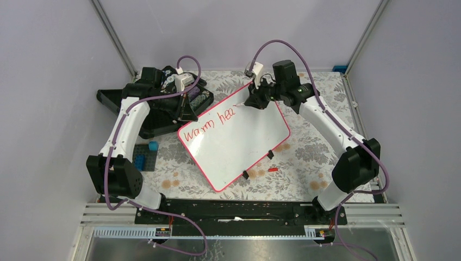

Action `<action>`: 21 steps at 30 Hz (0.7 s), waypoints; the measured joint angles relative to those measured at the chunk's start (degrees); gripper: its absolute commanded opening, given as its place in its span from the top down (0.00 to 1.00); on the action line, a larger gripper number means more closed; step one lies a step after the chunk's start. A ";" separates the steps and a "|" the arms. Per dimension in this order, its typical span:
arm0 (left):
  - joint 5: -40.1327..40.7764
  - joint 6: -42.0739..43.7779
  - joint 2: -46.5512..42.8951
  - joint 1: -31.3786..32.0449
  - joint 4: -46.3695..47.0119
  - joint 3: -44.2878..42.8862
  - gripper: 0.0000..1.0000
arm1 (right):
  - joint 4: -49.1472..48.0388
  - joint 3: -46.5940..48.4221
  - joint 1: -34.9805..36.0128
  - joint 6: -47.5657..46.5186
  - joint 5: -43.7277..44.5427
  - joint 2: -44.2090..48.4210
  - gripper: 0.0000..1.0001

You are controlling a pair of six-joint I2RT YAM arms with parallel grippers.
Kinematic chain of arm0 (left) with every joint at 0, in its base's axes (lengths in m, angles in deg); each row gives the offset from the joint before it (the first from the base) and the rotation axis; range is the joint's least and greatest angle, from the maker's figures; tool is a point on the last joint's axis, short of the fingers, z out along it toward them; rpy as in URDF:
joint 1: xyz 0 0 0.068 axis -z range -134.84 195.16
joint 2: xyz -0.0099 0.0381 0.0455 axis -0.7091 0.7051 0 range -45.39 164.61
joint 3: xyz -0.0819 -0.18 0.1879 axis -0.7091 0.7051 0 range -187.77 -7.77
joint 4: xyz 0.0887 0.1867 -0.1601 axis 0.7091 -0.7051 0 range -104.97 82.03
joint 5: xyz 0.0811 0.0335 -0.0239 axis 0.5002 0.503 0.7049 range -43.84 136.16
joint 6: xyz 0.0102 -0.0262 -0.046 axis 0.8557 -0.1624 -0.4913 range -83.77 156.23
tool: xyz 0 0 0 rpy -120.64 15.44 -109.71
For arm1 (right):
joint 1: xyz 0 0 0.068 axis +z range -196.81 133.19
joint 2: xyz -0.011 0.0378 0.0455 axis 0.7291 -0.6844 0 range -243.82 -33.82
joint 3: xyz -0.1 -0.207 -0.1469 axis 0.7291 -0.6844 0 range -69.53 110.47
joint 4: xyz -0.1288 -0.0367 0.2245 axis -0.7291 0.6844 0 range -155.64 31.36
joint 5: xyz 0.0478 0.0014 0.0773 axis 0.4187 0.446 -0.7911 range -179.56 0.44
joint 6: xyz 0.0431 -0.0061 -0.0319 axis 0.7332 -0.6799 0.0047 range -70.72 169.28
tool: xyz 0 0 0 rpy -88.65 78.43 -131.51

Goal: Write a sentence on the whiteboard

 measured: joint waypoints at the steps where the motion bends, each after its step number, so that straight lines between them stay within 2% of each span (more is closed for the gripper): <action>1: 0.00 0.02 0.00 0.00 0.00 0.00 1.00 | -0.02 -0.33 0.00 -0.13 0.22 0.22 1.00; 21: -0.02 0.17 0.00 0.00 -0.20 0.00 1.00 | -0.02 -5.75 0.00 -1.11 0.48 3.28 1.00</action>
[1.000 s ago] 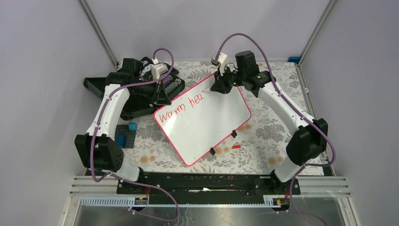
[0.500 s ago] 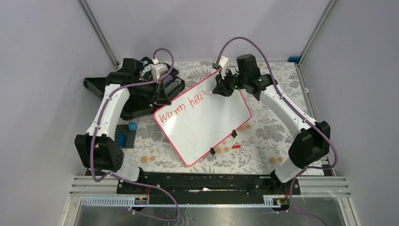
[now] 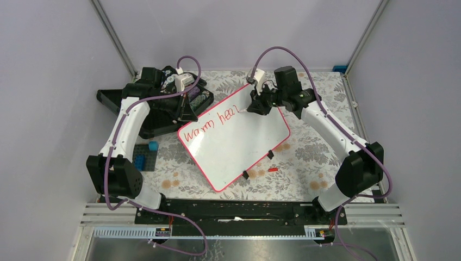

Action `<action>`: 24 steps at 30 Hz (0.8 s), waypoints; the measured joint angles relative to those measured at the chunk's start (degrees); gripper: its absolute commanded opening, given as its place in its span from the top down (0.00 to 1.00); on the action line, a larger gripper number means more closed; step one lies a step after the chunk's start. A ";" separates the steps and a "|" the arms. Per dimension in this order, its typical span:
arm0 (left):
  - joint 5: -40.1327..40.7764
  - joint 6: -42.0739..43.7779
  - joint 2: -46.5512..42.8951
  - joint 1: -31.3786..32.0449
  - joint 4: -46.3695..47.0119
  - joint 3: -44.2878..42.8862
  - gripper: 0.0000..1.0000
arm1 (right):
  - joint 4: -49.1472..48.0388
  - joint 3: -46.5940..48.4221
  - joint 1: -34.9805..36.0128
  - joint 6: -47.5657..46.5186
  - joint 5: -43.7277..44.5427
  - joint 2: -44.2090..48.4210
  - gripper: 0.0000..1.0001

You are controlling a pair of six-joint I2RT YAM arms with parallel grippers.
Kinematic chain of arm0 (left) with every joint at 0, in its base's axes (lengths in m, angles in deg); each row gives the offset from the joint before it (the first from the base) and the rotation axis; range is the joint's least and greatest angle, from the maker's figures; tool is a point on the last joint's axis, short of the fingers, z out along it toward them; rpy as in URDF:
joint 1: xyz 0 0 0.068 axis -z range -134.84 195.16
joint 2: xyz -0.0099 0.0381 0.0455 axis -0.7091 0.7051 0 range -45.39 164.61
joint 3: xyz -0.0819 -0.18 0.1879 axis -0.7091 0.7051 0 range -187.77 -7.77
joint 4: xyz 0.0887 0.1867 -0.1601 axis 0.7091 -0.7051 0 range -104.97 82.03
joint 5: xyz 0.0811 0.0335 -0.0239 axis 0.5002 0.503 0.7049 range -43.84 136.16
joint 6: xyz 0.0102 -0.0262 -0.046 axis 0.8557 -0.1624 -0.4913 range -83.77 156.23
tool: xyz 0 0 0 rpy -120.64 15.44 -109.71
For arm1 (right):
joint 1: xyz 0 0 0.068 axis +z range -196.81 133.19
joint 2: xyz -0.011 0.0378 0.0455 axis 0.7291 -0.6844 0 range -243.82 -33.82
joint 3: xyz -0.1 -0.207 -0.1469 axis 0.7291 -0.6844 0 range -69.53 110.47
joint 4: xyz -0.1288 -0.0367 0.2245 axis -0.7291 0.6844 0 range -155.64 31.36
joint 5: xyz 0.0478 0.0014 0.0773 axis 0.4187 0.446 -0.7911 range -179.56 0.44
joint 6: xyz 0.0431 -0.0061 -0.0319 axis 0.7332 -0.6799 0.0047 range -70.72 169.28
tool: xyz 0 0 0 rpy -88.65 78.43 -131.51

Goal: Write a sentence on the whiteboard

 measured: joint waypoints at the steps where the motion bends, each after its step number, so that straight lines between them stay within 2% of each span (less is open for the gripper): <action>1: 0.00 0.02 0.00 0.00 -0.02 0.00 1.00 | 0.00 0.00 0.00 0.02 -0.02 0.00 1.00; 24: -0.13 0.09 0.00 0.00 -0.02 0.00 1.00 | 0.11 4.63 0.00 0.52 1.11 -2.10 1.00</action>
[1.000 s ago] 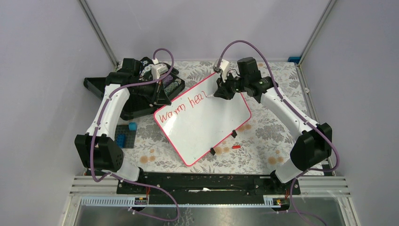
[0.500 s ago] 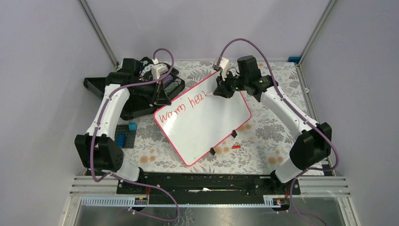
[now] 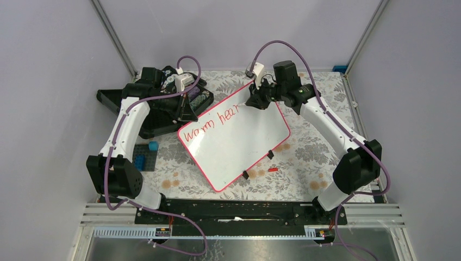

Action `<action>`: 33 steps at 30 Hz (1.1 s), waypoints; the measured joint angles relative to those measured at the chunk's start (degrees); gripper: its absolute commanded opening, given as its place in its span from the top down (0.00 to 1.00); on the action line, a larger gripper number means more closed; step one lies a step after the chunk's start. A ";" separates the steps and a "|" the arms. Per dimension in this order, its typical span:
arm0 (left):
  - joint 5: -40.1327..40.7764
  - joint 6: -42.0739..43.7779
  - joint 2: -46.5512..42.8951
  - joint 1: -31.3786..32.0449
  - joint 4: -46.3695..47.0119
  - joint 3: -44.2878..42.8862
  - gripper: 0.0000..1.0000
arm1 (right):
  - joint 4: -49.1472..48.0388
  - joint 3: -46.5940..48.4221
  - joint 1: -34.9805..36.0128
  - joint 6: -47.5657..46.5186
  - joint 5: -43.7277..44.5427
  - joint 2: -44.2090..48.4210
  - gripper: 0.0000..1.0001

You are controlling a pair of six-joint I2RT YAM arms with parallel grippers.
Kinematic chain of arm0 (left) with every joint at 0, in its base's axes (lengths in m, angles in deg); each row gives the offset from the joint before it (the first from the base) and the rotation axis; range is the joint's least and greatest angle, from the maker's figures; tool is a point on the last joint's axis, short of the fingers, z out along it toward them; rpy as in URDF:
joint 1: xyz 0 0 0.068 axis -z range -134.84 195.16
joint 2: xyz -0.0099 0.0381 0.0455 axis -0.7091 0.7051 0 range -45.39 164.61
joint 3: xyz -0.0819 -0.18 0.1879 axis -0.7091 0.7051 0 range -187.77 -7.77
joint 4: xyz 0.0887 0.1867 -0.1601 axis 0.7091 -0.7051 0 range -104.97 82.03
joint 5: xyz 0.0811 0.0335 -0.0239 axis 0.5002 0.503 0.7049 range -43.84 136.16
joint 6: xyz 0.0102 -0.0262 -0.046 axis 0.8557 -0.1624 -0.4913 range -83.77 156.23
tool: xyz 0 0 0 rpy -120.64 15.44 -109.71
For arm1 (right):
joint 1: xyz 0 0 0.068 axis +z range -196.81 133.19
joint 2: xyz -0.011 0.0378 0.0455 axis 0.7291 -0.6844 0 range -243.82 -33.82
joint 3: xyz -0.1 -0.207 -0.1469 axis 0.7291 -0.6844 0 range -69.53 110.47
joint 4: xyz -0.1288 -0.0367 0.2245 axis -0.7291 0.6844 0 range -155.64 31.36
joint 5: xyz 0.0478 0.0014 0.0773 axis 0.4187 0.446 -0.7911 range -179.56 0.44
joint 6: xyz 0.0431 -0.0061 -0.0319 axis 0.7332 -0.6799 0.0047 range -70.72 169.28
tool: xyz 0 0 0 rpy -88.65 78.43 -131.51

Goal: Write a sentence on the whiteboard

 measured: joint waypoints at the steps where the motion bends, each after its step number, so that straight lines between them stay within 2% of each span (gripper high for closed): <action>1: 0.02 0.02 0.00 0.00 0.00 0.00 1.00 | 0.00 0.07 0.00 0.00 0.09 -0.04 1.00; 33: -0.04 0.15 -0.02 0.00 -0.04 0.02 1.00 | 1.22 0.57 -1.29 -0.02 -0.46 0.28 1.00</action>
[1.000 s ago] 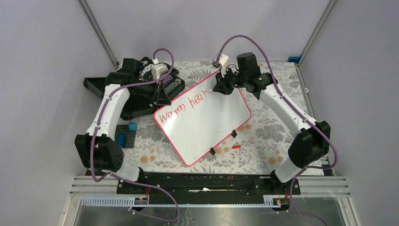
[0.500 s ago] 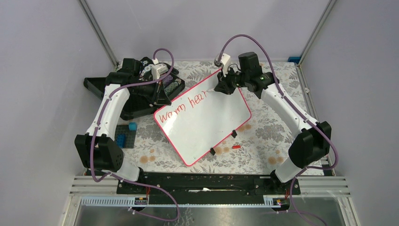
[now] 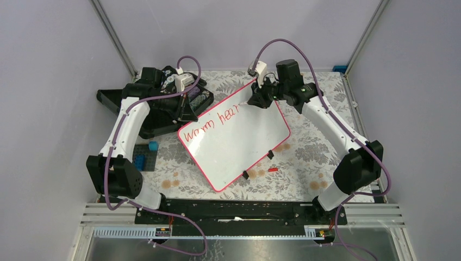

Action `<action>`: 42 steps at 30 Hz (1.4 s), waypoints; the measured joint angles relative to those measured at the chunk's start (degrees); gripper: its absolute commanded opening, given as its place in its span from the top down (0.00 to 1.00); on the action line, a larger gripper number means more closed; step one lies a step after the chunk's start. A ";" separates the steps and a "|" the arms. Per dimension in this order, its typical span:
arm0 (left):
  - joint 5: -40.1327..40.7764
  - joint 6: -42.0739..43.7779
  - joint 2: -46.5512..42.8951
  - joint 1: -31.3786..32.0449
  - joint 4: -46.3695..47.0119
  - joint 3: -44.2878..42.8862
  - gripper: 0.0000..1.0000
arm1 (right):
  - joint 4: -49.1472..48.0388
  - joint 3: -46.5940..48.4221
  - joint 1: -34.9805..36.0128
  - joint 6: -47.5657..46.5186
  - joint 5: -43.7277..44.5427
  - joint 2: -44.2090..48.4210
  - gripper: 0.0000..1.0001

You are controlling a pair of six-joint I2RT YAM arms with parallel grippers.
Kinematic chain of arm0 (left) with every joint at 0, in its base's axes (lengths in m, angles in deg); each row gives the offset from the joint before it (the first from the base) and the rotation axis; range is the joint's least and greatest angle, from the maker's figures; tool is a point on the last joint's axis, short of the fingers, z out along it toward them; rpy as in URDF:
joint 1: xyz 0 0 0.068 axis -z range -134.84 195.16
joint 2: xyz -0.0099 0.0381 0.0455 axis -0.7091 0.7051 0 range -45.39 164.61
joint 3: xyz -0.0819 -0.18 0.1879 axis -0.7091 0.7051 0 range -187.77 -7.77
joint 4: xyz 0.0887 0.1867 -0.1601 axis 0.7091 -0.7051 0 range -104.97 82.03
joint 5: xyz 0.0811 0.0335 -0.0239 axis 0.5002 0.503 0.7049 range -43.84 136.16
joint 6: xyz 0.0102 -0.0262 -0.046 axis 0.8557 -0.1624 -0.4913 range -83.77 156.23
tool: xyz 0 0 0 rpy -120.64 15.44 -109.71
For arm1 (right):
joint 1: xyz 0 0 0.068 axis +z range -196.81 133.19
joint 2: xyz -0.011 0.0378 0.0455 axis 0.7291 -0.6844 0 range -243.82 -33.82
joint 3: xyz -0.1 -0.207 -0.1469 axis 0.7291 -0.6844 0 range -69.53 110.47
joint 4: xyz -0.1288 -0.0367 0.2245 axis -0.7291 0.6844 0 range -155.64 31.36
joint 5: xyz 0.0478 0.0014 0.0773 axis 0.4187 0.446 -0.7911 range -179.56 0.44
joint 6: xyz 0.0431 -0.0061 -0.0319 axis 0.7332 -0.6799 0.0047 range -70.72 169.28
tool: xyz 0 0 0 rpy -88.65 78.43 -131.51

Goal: Write a sentence on the whiteboard

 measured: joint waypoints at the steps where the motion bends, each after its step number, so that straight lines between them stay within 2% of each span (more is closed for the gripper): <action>1: 0.00 0.00 0.00 0.00 0.00 0.00 1.00 | 0.02 0.20 0.00 0.00 0.00 -0.02 1.00; 42: 0.04 0.02 0.02 0.00 0.07 0.00 1.00 | 0.02 1.81 -1.51 -0.07 1.68 -1.57 1.00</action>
